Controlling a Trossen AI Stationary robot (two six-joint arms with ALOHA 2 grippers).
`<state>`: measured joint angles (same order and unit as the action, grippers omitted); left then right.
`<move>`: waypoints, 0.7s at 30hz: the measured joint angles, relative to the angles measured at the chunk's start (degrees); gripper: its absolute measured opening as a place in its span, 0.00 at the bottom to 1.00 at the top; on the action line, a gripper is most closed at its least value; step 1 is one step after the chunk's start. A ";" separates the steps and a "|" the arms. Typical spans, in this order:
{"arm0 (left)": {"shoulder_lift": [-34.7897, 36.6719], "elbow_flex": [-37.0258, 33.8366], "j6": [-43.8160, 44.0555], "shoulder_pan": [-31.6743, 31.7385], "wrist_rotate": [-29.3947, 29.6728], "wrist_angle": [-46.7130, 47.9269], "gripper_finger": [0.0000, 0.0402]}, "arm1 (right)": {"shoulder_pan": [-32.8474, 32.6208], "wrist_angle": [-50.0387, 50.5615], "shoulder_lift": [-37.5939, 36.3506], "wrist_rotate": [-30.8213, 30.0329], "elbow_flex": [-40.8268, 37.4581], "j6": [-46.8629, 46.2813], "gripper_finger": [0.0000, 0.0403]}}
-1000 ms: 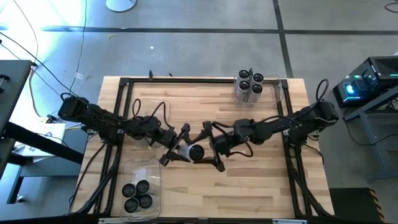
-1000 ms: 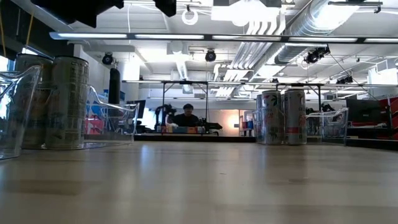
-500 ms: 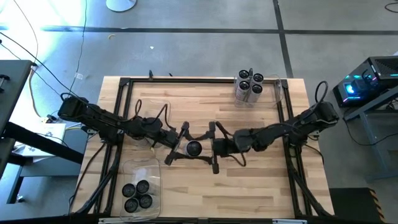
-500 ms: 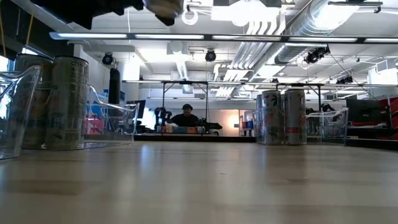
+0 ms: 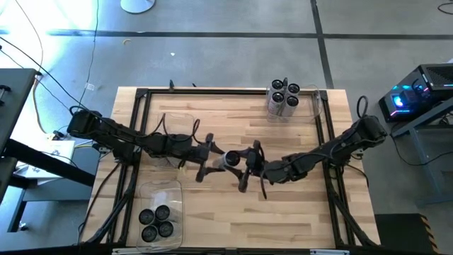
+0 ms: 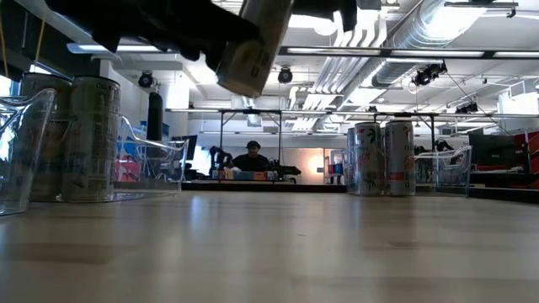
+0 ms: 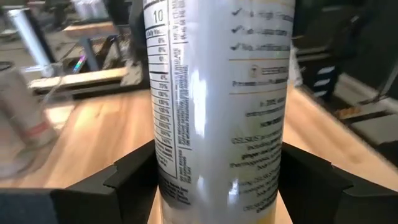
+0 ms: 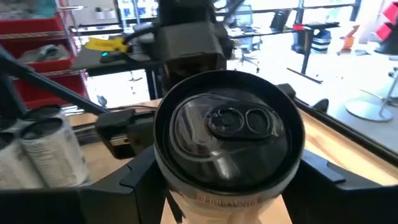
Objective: Sort soda cans
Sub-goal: Put the white yellow soda can into the top left transparent bin
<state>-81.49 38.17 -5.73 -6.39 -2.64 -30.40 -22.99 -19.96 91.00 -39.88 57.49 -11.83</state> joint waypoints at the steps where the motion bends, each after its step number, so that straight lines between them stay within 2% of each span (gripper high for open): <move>1: 0.00 0.02 -0.50 0.02 0.67 0.83 0.68 | 0.22 -0.44 0.00 -0.38 -0.62 -0.44 0.58; 4: -0.31 0.02 2.30 0.16 1.04 1.32 0.68 | 0.89 -0.95 0.07 -0.07 -1.29 -1.90 0.58; 8: -2.67 -0.02 7.06 0.87 0.39 -3.52 0.68 | 1.12 0.46 -0.19 -1.39 -1.27 -3.42 0.58; 12: -4.64 -0.02 9.57 2.56 1.31 -5.14 0.73 | 1.14 6.87 -0.72 -4.88 -1.35 -5.93 0.58; 16: -5.25 0.30 12.93 5.13 -2.66 -7.61 0.82 | 1.13 13.94 -0.23 -6.29 -2.02 -9.81 0.58; 18: -5.82 0.21 13.35 6.20 -3.96 -6.82 0.85 | 1.01 17.53 -0.81 -9.33 -1.66 -13.13 0.58; 21: -5.15 0.55 12.02 6.85 -0.66 -7.71 0.87 | 0.70 24.82 -0.65 -10.71 -1.54 -19.63 0.58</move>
<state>-86.64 38.72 6.28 0.46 -3.31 -38.11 -22.28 4.86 90.35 -50.59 55.96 -31.46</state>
